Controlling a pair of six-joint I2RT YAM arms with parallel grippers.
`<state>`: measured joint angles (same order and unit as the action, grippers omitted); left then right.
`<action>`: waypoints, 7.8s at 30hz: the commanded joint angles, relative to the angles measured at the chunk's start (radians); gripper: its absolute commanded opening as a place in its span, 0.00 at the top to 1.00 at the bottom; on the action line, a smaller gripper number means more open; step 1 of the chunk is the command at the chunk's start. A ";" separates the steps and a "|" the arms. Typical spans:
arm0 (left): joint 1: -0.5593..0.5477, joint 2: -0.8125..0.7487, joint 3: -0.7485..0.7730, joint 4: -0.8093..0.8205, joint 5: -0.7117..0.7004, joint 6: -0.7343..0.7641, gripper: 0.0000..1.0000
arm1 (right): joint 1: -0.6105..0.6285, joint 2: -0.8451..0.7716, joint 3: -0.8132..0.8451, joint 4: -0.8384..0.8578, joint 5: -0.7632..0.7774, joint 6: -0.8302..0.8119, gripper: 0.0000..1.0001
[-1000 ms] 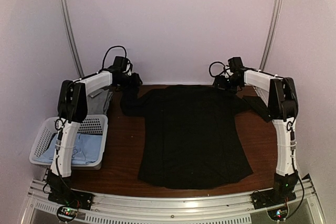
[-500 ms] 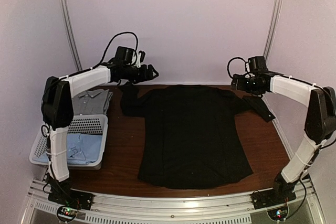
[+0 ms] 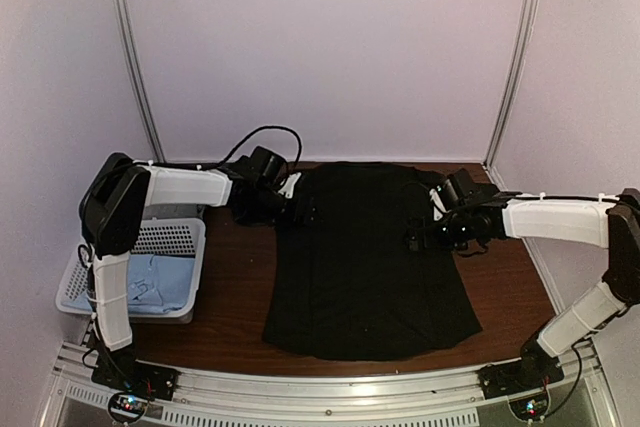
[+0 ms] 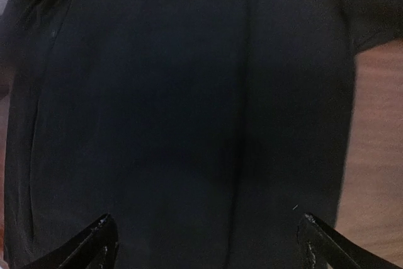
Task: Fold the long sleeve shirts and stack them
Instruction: Adjust the flattened shirt at the center of the board, then pick up the sleeve from the corner of the board, then pass from the right arm to the left
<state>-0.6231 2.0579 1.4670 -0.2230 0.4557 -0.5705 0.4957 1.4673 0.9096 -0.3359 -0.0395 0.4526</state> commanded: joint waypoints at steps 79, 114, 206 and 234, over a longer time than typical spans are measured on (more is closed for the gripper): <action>0.045 -0.319 -0.295 -0.029 -0.020 0.103 0.21 | -0.523 0.324 0.220 0.090 0.185 -0.023 0.32; 0.014 -0.260 -0.299 0.070 0.090 0.073 0.21 | -0.647 0.637 0.436 -0.006 0.042 0.037 0.40; 0.028 -0.250 -0.116 0.081 -0.019 0.020 0.20 | -0.237 0.103 0.446 0.109 -0.472 0.047 1.00; -0.076 -0.167 -0.073 0.283 -0.067 0.046 0.20 | 0.094 0.398 0.430 0.672 -0.540 0.580 1.00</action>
<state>-0.6926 1.8545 1.3468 0.0448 0.4297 -0.5697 0.5774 1.8538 1.3056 0.2886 -0.5751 1.0142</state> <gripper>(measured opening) 0.806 0.016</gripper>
